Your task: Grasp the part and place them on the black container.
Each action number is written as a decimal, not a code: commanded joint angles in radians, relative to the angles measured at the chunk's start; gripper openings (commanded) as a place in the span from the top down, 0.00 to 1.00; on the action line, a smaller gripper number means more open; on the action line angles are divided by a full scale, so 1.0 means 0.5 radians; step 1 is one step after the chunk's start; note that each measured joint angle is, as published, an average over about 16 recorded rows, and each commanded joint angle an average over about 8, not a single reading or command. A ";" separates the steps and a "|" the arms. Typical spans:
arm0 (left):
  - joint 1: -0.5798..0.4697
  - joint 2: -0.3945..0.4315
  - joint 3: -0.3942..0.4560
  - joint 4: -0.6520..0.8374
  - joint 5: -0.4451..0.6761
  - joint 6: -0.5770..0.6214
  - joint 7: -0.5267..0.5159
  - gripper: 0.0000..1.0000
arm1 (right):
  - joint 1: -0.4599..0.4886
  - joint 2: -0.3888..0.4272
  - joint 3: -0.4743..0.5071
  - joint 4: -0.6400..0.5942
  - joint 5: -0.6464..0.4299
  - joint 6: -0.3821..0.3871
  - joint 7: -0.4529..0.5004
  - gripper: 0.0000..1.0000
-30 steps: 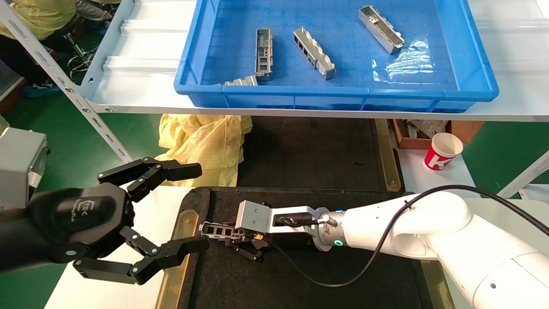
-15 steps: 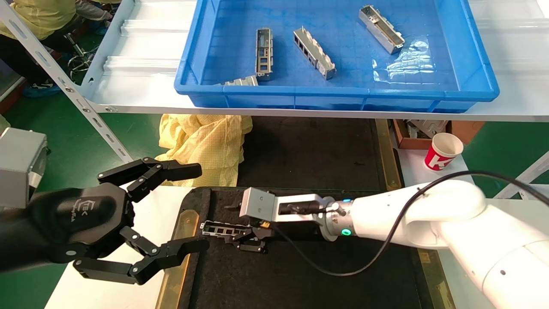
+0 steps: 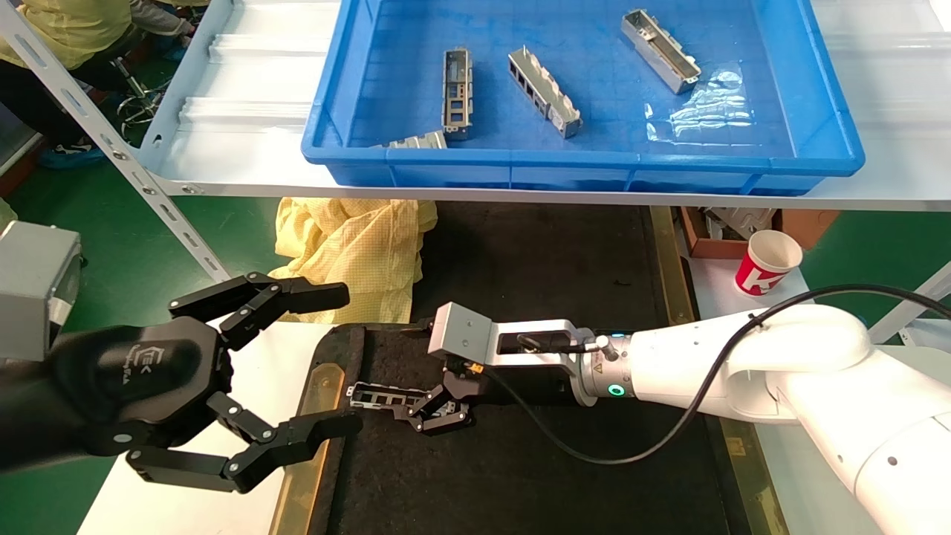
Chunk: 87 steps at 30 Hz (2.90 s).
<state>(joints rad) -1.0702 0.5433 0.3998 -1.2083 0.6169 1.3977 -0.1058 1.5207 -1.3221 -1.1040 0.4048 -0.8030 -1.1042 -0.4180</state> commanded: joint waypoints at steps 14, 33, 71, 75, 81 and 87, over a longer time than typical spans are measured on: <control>0.000 0.000 0.000 0.000 0.000 0.000 0.000 0.00 | -0.162 0.255 0.295 0.322 0.019 -0.133 0.219 0.00; 0.000 0.000 0.000 0.000 0.000 0.000 0.000 0.00 | -0.448 0.711 0.825 0.884 0.068 -0.387 0.607 0.00; 0.001 0.000 0.000 0.001 0.000 0.000 0.000 0.00 | -0.919 1.461 1.699 1.810 0.152 -0.808 1.229 0.00; 0.001 0.000 0.000 0.001 0.000 0.000 0.000 0.00 | -0.912 1.449 1.684 1.795 0.152 -0.801 1.223 0.00; 0.001 0.000 0.000 0.001 0.000 0.000 0.000 0.00 | -0.903 1.437 1.669 1.779 0.152 -0.792 1.217 0.00; 0.001 0.000 0.000 0.001 0.000 0.000 0.000 0.00 | -0.898 1.429 1.659 1.769 0.151 -0.788 1.213 0.00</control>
<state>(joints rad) -1.0699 0.5433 0.3998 -1.2081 0.6167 1.3975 -0.1058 1.0714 -0.6072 -0.2741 1.2896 -0.7278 -1.4982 0.1886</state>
